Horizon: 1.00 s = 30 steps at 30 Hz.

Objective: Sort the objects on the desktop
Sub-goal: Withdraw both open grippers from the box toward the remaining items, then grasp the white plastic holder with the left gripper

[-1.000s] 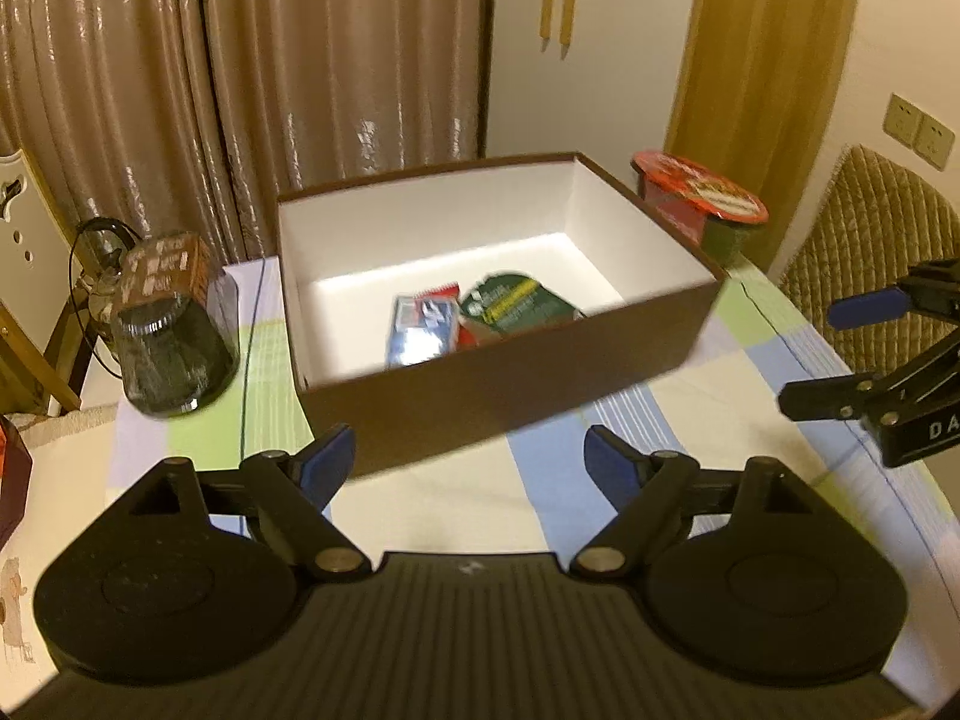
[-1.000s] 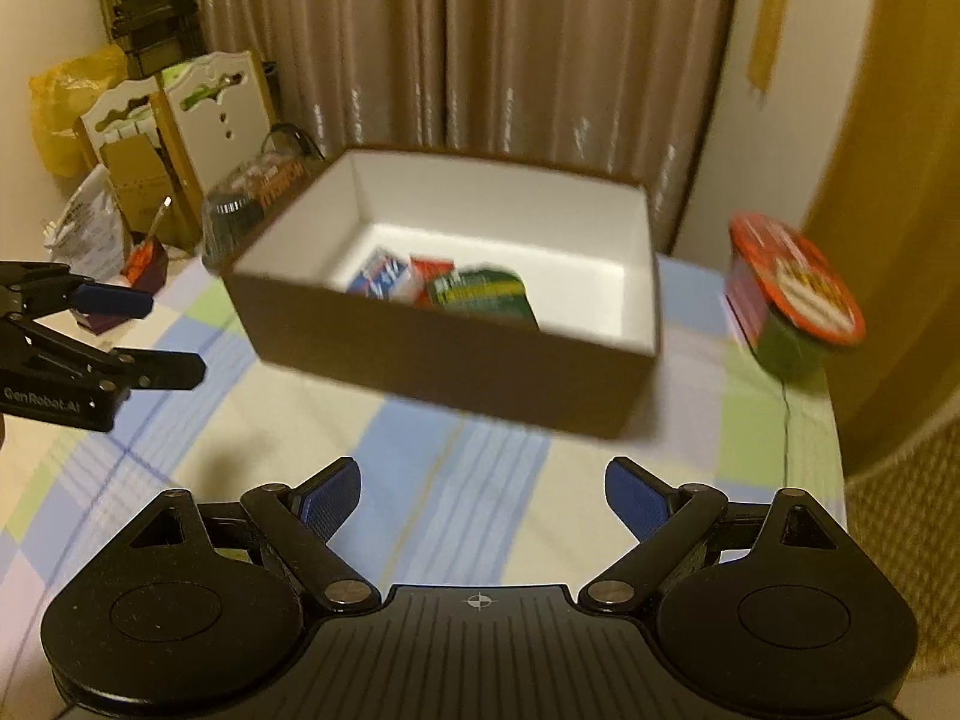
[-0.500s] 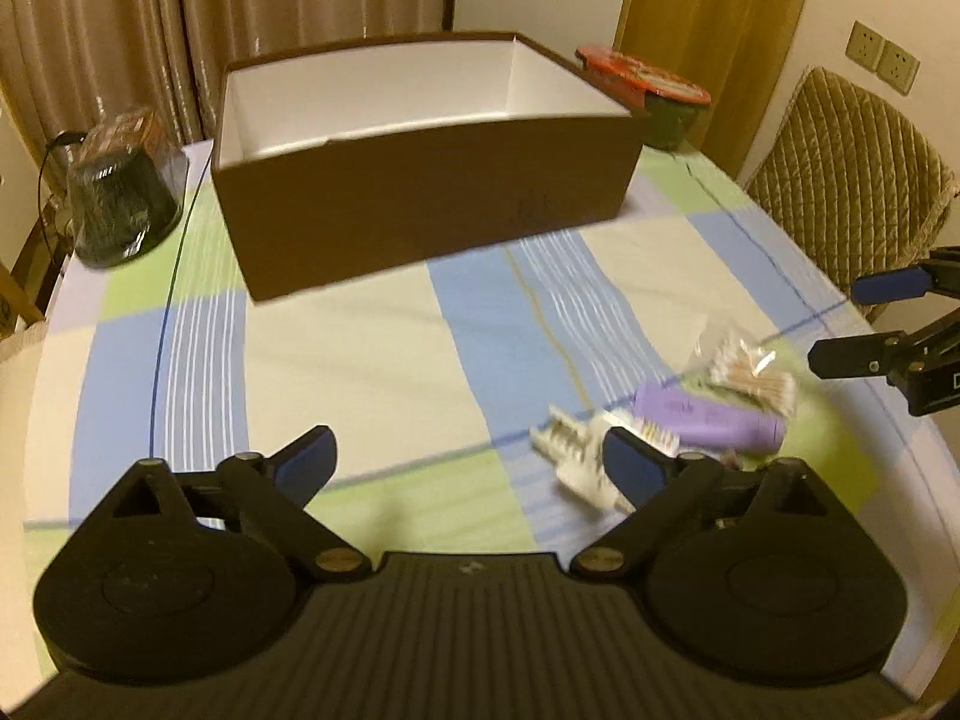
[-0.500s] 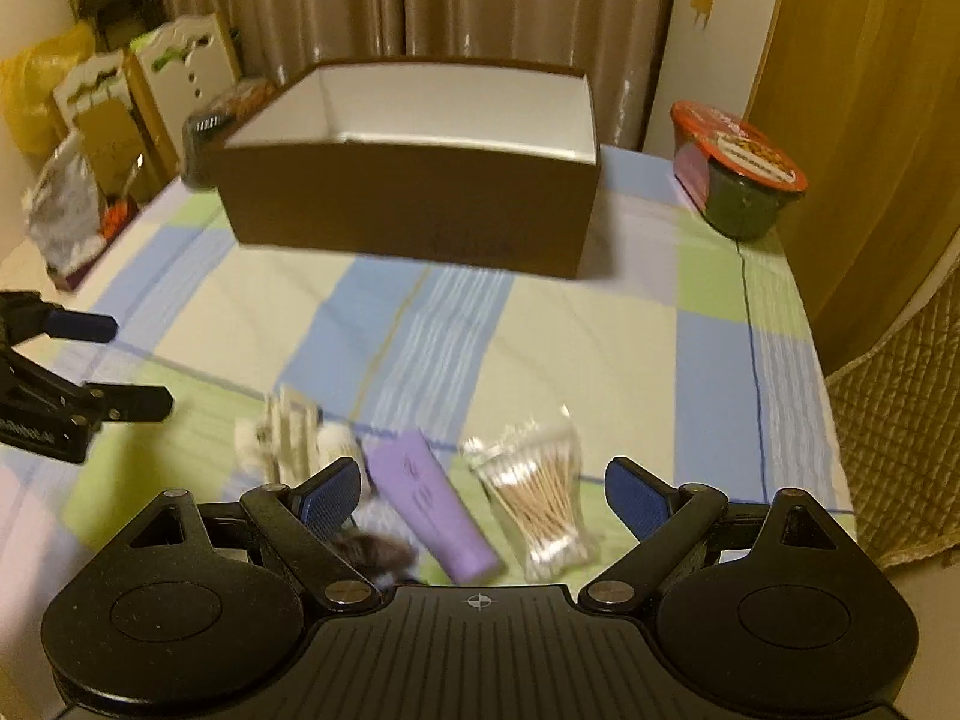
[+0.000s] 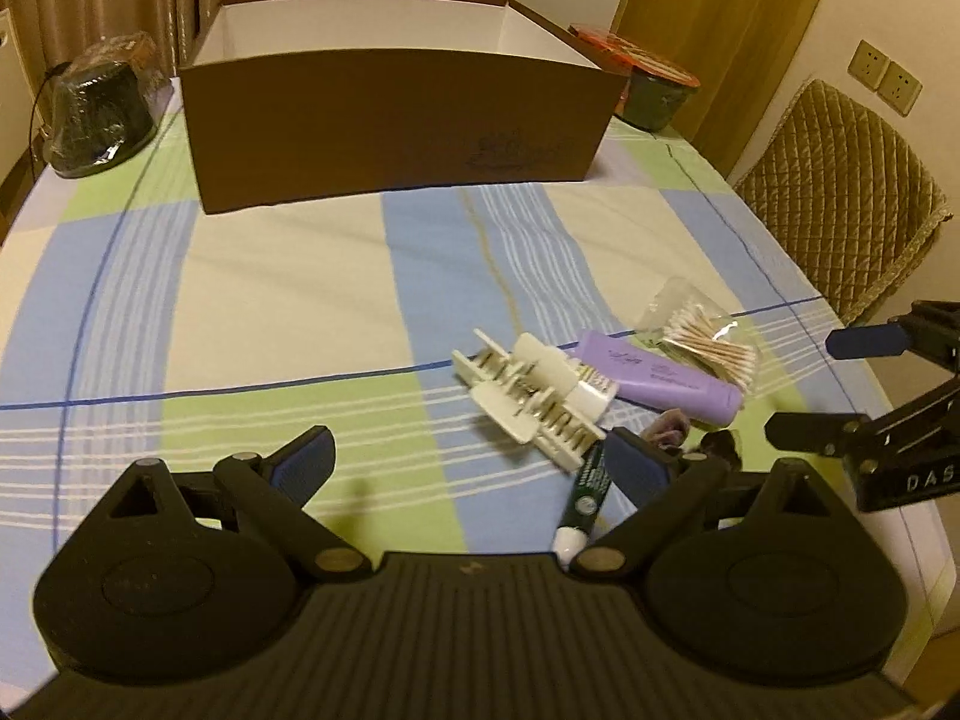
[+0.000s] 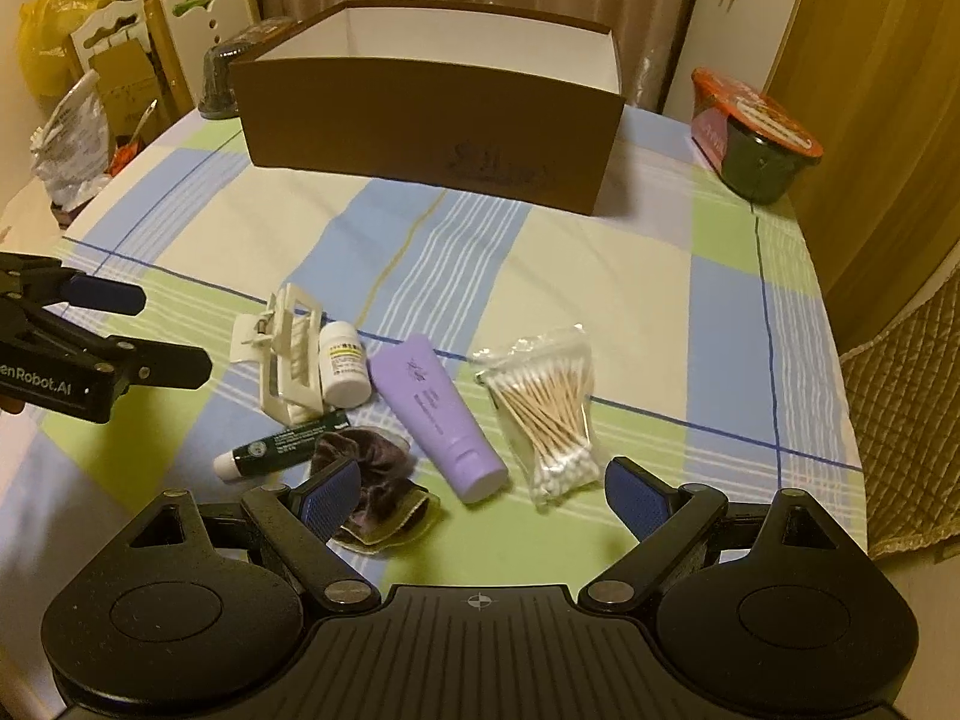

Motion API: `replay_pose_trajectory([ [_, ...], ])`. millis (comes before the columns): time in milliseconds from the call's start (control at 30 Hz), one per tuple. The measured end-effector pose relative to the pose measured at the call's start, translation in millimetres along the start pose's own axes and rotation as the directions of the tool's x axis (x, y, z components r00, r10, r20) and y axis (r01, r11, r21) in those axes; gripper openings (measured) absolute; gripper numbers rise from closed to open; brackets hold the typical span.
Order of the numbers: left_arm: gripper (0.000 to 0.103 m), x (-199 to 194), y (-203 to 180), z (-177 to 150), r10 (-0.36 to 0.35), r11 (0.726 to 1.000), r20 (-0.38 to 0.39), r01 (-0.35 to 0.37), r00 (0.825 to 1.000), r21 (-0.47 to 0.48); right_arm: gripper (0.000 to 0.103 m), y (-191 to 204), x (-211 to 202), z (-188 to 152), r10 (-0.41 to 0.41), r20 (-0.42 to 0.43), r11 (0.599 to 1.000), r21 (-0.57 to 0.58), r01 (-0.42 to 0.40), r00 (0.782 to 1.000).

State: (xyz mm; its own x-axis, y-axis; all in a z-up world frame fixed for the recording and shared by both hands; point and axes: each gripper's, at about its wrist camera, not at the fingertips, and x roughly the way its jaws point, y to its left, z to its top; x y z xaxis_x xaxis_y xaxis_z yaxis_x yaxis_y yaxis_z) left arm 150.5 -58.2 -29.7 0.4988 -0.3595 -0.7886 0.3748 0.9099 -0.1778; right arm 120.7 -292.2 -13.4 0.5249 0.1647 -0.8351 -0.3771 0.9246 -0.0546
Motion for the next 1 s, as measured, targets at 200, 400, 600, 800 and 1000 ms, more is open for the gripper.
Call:
replay_pose_trajectory([
  [200, 0.090, 13, -7, 1, -0.020, 1.000, -0.003, 0.020, 1.000, -0.012, 0.091, -7, 5, -1, 0.006, 0.000, 1.000, 0.004, -0.006, 1.000],
  [400, 0.085, 28, -12, 7, -0.041, 0.999, -0.023, 0.041, 0.999, -0.030, 0.091, -8, 9, 0, 0.020, 0.008, 1.000, -0.013, -0.020, 1.000],
  [600, 0.077, 43, -18, 11, -0.054, 0.998, -0.052, 0.053, 0.997, -0.031, 0.091, -7, 17, 1, 0.033, 0.003, 0.999, -0.043, -0.033, 0.999],
  [800, 0.058, 54, -13, 14, -0.051, 0.997, -0.062, 0.047, 0.997, -0.064, 0.091, -8, 23, 3, 0.041, 0.000, 0.998, -0.046, -0.041, 0.999],
  [1000, 0.047, 58, -9, 14, -0.054, 0.997, -0.071, 0.050, 0.996, -0.053, 0.091, -6, 28, 8, 0.050, 0.001, 0.997, -0.053, -0.050, 0.999],
])
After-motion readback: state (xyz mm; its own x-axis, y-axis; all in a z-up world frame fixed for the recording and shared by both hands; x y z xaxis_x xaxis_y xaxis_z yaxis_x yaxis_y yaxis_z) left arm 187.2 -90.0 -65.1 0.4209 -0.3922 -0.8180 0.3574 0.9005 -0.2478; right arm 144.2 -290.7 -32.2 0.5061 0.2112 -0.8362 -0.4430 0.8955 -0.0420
